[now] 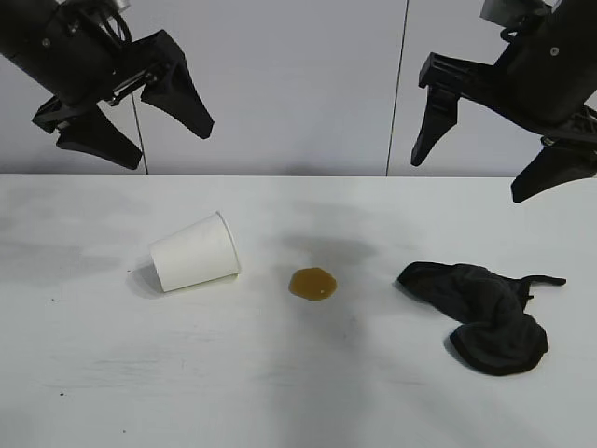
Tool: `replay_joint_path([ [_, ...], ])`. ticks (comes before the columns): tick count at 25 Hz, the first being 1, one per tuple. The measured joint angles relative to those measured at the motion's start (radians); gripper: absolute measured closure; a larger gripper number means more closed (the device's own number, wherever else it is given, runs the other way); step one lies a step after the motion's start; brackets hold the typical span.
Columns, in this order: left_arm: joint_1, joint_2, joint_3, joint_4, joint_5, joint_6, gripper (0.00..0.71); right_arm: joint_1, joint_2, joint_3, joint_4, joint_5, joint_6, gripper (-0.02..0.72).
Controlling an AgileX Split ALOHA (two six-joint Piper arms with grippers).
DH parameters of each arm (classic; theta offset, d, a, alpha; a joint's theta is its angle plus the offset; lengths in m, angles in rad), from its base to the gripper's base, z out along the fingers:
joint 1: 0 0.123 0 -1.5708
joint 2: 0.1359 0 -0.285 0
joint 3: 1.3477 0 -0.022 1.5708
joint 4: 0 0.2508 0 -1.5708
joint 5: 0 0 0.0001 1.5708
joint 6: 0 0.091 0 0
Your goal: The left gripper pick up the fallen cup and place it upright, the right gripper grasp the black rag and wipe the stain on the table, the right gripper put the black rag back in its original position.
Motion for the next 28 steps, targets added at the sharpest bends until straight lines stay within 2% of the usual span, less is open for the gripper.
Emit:
replay_joint_path([
  [3, 0.0, 0.0, -0.018, 0.032, 0.021, 0.022, 0.016, 0.0, 0.0, 0.0, 0.0, 0.006, 0.0, 0.031],
  [5, -0.009, 0.001, -0.059, 0.123, 0.08, 0.093, 0.016, 0.0, 0.0, 0.0, 0.0, 0.007, 0.0, 0.031],
  [8, -0.069, 0.001, -0.11, 0.311, 0.128, 0.195, 0.016, 0.0, 0.0, 0.0, 0.001, 0.008, 0.0, 0.031],
  [13, -0.195, 0.034, -0.125, 0.532, 0.063, 0.221, 0.016, 0.0, 0.0, 0.0, 0.001, 0.007, 0.0, 0.031],
  [16, -0.22, 0.085, -0.125, 0.562, 0.046, 0.22, 0.016, 0.0, 0.0, 0.0, -0.003, 0.001, -0.002, 0.031],
  [28, -0.228, 0.179, -0.127, 0.575, -0.049, 0.198, 0.016, 0.0, 0.0, 0.0, -0.011, -0.01, -0.003, 0.031],
])
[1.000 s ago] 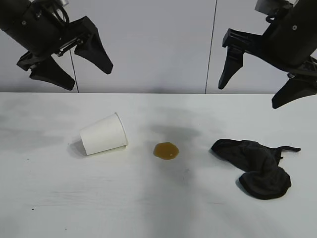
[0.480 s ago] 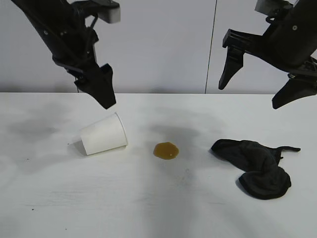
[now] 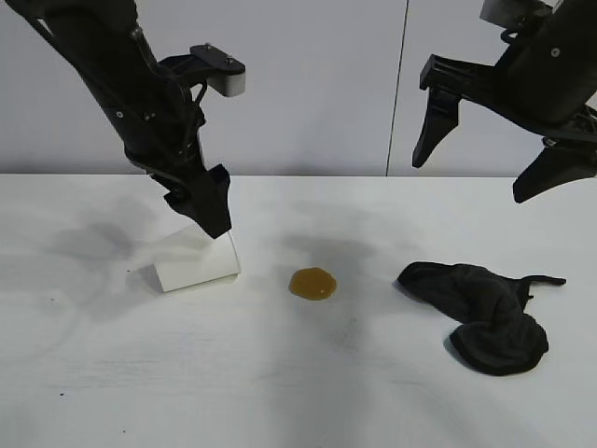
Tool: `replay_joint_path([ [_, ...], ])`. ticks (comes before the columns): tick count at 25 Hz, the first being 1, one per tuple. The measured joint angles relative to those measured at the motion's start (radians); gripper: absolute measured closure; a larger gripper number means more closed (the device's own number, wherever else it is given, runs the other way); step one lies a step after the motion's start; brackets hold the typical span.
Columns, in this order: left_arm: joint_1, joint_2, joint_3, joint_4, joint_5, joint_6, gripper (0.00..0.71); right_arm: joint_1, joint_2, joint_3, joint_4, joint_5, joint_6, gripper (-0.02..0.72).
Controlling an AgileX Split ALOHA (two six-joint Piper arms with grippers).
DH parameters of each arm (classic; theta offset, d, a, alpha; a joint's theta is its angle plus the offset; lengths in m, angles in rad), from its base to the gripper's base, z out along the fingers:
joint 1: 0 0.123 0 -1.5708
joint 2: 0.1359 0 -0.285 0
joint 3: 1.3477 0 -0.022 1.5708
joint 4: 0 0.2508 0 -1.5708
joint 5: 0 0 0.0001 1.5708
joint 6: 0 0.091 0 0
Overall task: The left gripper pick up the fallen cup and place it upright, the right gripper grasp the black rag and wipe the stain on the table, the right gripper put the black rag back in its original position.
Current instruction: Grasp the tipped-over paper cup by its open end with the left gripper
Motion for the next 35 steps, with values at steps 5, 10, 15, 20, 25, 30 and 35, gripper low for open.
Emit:
replay_joint_path([
  [5, 0.0, 0.041, 0.0, 0.0, -0.013, 0.02, 0.016, 0.0, 0.0, 0.0, 0.0, 0.0, -0.001, 0.031],
  [10, -0.007, 0.072, -0.001, 0.0, -0.05, 0.024, 0.016, 0.0, 0.0, 0.0, 0.0, 0.0, -0.003, 0.031],
  [15, -0.008, 0.109, -0.001, 0.003, -0.057, 0.026, 0.016, 0.0, 0.0, 0.0, 0.0, 0.0, -0.003, 0.031],
  [20, -0.008, 0.119, -0.001, 0.006, -0.097, 0.026, 0.016, 0.0, 0.0, 0.0, -0.001, 0.0, -0.009, 0.031],
  [25, -0.008, 0.137, -0.001, 0.006, -0.102, 0.026, 0.016, 0.0, 0.0, 0.0, -0.001, 0.0, -0.021, 0.031],
  [30, -0.008, 0.148, -0.001, 0.007, -0.111, 0.037, 0.126, 0.0, 0.0, 0.0, -0.001, 0.0, -0.023, 0.031],
  [35, -0.008, 0.168, -0.001, 0.007, -0.117, 0.068, 0.196, 0.0, 0.0, 0.0, -0.001, 0.0, -0.023, 0.031],
])
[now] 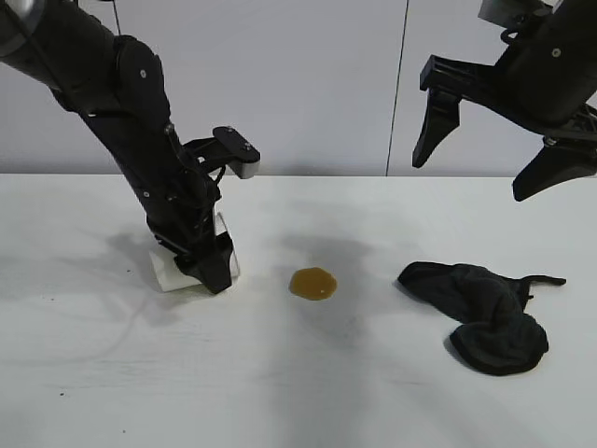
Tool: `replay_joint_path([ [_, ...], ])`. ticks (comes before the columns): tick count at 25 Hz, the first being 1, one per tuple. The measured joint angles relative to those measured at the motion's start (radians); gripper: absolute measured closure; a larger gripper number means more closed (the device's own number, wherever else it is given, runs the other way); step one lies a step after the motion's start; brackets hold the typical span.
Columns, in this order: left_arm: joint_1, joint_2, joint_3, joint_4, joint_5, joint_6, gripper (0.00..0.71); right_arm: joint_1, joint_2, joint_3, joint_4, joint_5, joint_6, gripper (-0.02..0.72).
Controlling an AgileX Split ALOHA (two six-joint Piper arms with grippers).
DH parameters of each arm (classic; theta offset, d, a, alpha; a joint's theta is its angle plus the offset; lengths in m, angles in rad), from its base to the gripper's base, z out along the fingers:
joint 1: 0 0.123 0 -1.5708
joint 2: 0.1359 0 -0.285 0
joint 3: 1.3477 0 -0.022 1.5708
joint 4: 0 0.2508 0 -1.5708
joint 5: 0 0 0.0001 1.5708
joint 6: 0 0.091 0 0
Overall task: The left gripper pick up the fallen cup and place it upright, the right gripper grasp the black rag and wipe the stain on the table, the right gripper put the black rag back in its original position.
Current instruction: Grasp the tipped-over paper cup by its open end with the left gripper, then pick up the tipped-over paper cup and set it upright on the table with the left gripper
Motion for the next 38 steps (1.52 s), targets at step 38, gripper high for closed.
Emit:
replay_joint_path([
  [38, 0.305, -0.16, 0.353, -1.501, 0.353, 1.724, 0.205, 0.0, 0.0, 0.0, 0.0, -0.01, -0.023, 0.031],
])
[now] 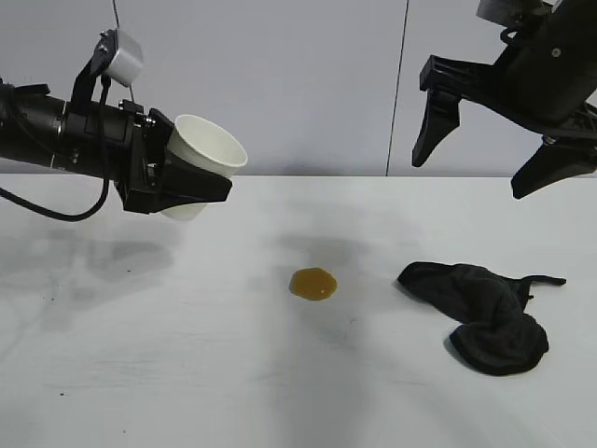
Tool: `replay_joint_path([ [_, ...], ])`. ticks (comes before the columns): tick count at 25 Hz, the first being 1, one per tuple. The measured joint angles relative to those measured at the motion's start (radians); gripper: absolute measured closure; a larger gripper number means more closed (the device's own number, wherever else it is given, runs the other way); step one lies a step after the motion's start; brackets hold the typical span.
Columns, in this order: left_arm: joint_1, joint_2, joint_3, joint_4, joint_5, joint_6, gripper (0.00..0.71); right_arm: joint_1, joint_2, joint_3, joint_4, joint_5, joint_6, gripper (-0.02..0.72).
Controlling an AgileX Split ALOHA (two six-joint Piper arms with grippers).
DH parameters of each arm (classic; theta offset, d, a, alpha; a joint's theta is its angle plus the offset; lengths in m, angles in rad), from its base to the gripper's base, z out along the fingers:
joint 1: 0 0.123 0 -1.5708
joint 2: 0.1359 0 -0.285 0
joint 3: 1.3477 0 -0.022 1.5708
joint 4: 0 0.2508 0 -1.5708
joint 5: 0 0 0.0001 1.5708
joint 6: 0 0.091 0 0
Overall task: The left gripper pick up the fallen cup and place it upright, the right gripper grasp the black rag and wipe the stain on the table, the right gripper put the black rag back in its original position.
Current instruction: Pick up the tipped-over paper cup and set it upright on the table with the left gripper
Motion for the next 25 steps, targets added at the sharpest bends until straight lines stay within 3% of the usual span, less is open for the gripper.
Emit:
replay_joint_path([
  [4, 0.0, 0.03, 0.0, -0.008, 0.108, 0.053, 0.217, 0.0, 0.0, 0.0, 0.0, -0.007, 0.0, 0.031],
  [7, 0.0, 0.104, -0.004, -0.009, 0.187, 0.118, 0.272, 0.0, 0.0, 0.0, 0.0, -0.02, 0.0, 0.031],
  [12, 0.0, 0.183, -0.004, -0.009, 0.191, 0.161, 0.324, 0.0, 0.0, 0.0, 0.0, -0.023, -0.003, 0.031],
  [25, 0.0, 0.235, -0.04, -0.013, 0.197, 0.209, 0.329, 0.0, 0.0, 0.0, -0.001, -0.029, -0.003, 0.031],
])
